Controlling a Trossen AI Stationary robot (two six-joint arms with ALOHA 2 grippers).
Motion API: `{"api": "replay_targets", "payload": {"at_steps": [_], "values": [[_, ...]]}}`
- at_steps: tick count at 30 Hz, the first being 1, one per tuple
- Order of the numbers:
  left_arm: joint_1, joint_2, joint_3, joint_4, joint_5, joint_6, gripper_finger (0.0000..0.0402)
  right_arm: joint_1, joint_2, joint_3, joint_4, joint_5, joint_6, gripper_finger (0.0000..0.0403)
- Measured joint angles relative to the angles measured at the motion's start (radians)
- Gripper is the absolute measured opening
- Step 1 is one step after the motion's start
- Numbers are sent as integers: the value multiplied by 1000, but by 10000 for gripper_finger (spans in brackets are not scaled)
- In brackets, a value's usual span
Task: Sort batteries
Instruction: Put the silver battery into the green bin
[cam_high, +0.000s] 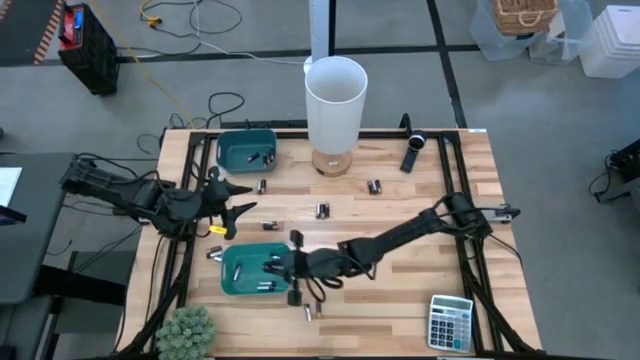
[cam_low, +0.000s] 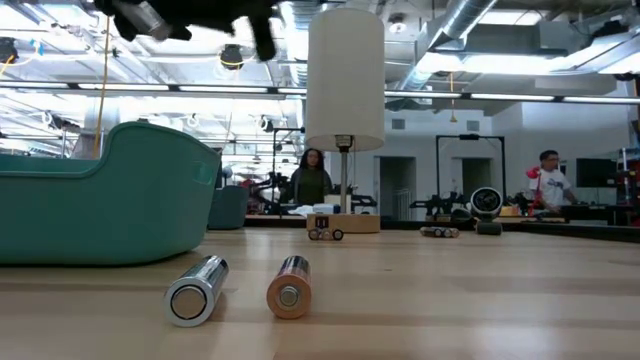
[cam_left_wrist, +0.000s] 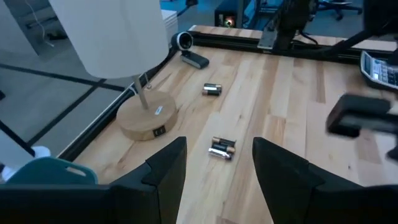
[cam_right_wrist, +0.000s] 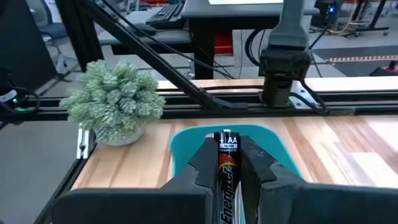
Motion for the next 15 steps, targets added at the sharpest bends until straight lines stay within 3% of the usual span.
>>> {"api": "replay_targets", "payload": {"at_steps": [6,15], "values": [[-26,-14,0,-6,-33,-2,178,-26,90,111,-47,-21,19,84],[-26,-14,0,-45,-44,-19,178,-39,91,150,-180,-42,-57,217]]}}
